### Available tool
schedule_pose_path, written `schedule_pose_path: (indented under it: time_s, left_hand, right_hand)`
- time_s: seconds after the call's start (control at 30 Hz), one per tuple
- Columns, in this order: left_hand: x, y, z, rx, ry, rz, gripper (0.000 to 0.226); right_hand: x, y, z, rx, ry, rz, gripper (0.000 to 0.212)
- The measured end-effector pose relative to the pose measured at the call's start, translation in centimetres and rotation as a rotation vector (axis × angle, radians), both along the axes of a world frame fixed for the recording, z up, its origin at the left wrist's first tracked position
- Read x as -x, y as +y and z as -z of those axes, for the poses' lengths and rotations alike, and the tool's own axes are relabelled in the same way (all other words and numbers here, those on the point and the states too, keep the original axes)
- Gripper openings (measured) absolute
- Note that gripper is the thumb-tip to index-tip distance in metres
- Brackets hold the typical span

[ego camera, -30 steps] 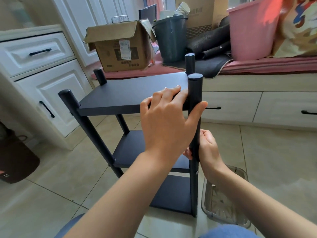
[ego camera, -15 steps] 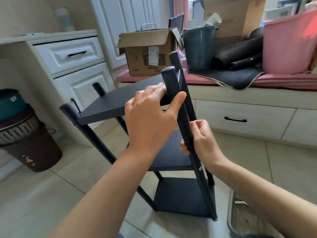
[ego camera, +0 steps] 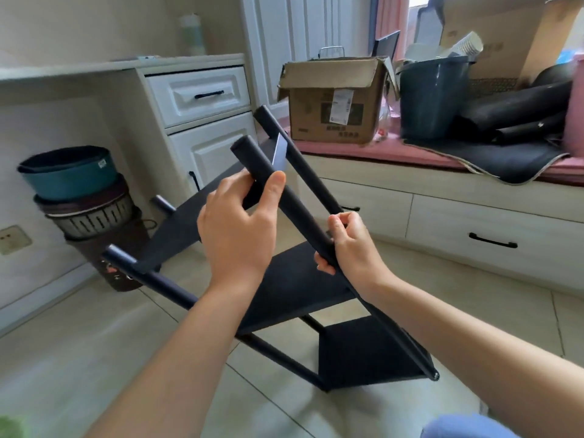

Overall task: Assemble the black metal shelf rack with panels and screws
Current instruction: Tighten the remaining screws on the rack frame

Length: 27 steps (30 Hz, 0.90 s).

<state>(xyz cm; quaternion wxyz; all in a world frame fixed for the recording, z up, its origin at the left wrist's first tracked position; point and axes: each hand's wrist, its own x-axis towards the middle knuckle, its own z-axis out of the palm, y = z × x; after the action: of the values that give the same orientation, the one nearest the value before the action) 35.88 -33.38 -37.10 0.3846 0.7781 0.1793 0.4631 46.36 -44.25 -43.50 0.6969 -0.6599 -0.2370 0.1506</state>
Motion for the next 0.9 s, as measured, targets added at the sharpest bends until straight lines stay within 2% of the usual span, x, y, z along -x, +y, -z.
schedule_pose_path:
  time_s: [0.17, 0.3, 0.67, 0.9]
  left_hand:
    - [1.7, 3.9, 0.7, 0.112, -0.072, -0.053, 0.033]
    - [2.1, 6.2, 0.7, 0.176, -0.054, -0.027, 0.029]
    - [3.1, 9.8, 1.4, 0.202, 0.02, -0.011, 0.037]
    - [1.9, 8.5, 3.2, 0.291, 0.033, 0.002, 0.028]
  right_hand:
    - [1.4, 4.0, -0.6, 0.07, -0.019, -0.024, 0.017]
    - [1.7, 5.9, -1.0, 0.07, -0.014, -0.009, 0.021]
    - [1.6, 8.3, -0.6, 0.12, 0.007, -0.041, 0.015]
    - [-0.1, 7.1, 1.2, 0.138, -0.08, 0.108, 0.016]
